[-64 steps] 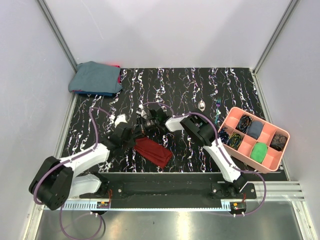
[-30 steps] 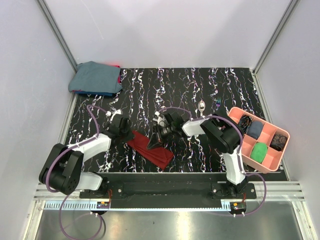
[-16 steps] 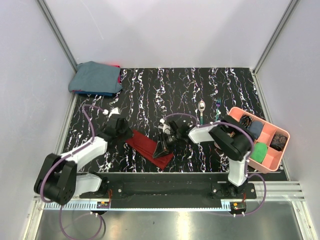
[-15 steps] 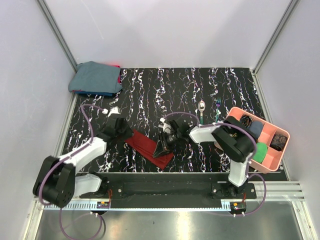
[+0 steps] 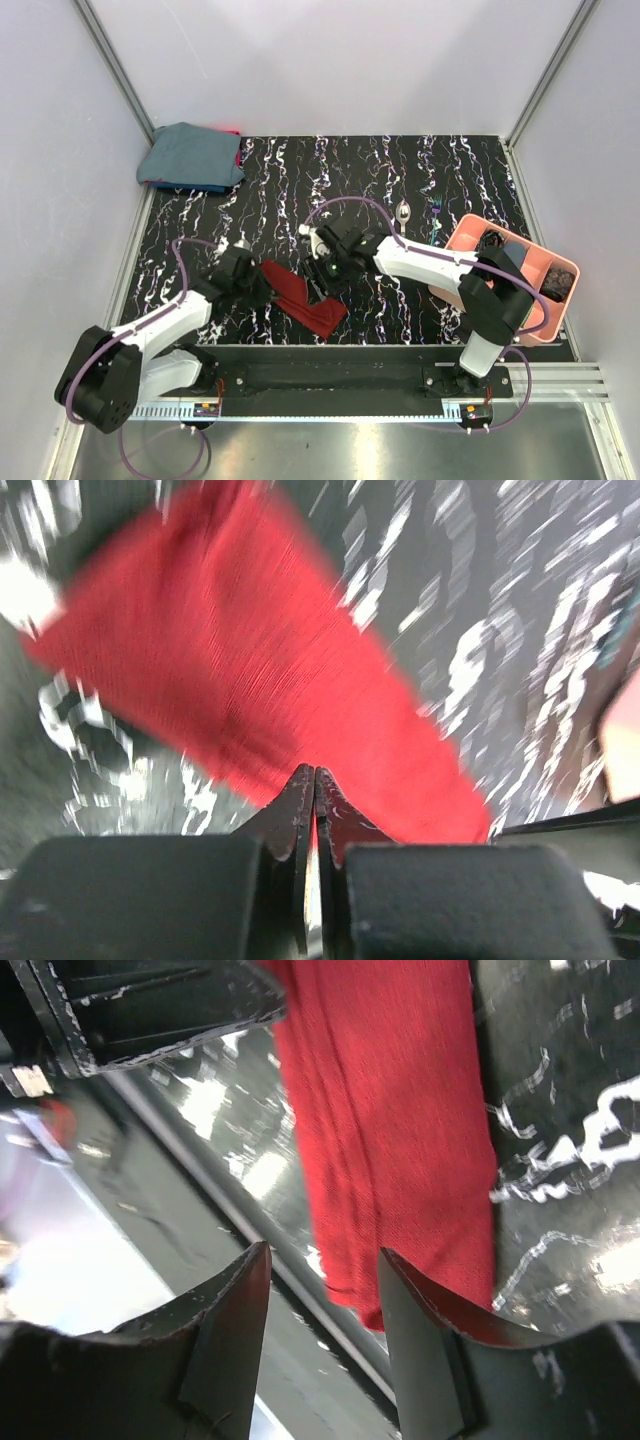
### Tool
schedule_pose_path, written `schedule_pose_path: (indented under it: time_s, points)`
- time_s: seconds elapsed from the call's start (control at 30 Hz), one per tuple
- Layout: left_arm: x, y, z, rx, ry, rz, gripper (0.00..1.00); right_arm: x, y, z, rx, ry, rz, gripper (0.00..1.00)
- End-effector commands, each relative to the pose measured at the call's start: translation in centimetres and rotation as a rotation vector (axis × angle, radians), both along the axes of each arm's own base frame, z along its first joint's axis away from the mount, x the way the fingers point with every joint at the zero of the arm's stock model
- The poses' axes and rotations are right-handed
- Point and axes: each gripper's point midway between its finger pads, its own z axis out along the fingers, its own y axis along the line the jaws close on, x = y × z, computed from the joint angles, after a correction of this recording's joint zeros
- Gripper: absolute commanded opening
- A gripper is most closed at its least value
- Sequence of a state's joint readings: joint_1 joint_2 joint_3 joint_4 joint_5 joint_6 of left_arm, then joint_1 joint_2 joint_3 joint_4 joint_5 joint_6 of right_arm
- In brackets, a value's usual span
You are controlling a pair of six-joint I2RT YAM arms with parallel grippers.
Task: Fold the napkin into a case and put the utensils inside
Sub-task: Smooth out the smaller rectangle-folded napkin from the folded napkin.
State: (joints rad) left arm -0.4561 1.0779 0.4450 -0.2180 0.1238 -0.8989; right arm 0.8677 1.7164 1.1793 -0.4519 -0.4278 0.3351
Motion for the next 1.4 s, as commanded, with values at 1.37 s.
schedule_pose_path:
  time_s: [1.37]
  points:
    - [-4.1, -1.9, -3.2, -0.164, 0.138, 0.097, 0.0, -0.4, -1.0, -6.0, -0.501, -0.368, 0.193, 0.18]
